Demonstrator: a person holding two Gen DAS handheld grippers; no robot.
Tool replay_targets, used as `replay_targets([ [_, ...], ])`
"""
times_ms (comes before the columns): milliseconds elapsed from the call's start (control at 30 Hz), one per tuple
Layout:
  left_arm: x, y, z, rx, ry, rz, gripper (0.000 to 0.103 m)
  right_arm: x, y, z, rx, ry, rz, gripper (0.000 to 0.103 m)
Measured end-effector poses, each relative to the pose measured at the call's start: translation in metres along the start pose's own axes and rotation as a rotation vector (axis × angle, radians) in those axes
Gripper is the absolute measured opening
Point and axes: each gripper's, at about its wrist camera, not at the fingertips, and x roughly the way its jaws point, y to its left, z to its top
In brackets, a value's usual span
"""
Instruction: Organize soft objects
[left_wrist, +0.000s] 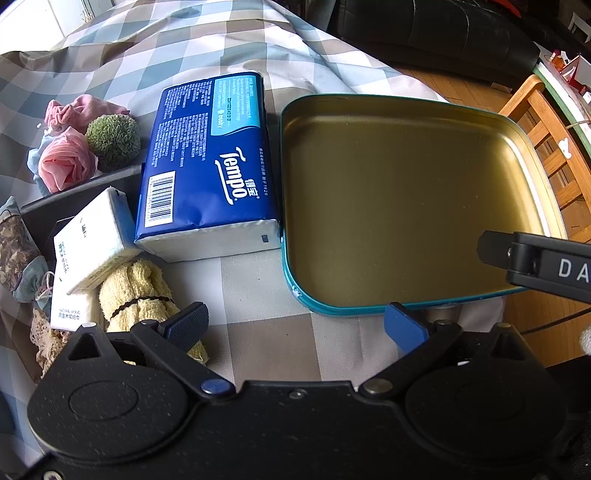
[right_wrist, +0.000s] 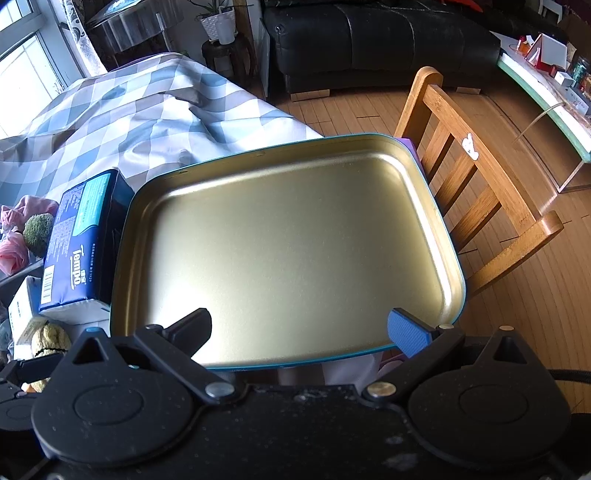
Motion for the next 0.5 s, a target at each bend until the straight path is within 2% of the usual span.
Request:
replay_targets([
  [500, 0.0035, 0.0007, -0.0037, -0.001, -0.002, 0.004, 0.098, 0.0024, 0.0018, -0.0014, -0.003, 0.011, 0.004, 0.102],
])
